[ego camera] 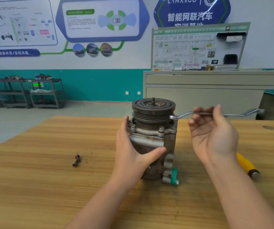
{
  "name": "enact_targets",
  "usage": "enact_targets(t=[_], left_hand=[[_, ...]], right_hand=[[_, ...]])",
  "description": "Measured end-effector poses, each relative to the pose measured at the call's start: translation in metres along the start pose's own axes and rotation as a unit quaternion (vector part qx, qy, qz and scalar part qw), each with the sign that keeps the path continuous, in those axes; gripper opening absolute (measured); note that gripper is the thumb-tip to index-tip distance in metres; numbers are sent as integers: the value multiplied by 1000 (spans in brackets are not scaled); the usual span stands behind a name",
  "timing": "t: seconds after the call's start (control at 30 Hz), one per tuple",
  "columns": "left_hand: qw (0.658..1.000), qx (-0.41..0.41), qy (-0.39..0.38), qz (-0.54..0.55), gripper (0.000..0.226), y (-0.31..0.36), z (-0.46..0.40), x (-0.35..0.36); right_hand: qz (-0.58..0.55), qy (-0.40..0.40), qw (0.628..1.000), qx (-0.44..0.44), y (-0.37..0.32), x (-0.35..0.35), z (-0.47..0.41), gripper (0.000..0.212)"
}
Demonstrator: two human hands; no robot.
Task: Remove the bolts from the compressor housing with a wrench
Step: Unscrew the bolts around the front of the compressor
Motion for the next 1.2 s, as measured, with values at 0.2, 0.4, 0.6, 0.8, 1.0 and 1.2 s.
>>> enact_targets(t=[0.2, 0.4, 0.6, 0.8, 1.0, 1.2], left_hand=[[1000, 4, -3, 0, 109, 4, 0, 0], [1000, 5, -1, 1, 102, 5, 0, -1], [1000, -15, 0, 13, 122, 0, 1, 1], [1000, -15, 1, -3, 120, -1, 2, 0], [1000, -16, -1, -12, 126, 1, 1, 0], [1000, -16, -11, -16, 128, 0, 1, 1]], right_hand=[[143, -7, 977, -158, -20, 14, 21, 21], [259, -124, 897, -337, -35, 47, 61, 14], [365, -236, 749, -501, -14, 70, 108, 26], [200, -59, 928, -310, -25, 29, 54, 23], [42, -14, 998, 53, 21, 3, 6, 31], [75, 11, 991, -107, -10, 7, 16, 23]])
Point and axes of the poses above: each hand's wrist, its own z-axis away from the middle knuckle, its own x-axis out of the palm, y = z × x, the point moved 10 cm from there along -z, towards the middle knuckle, and after that the axes turned 6 degrees about y, right-handed, at the moved point
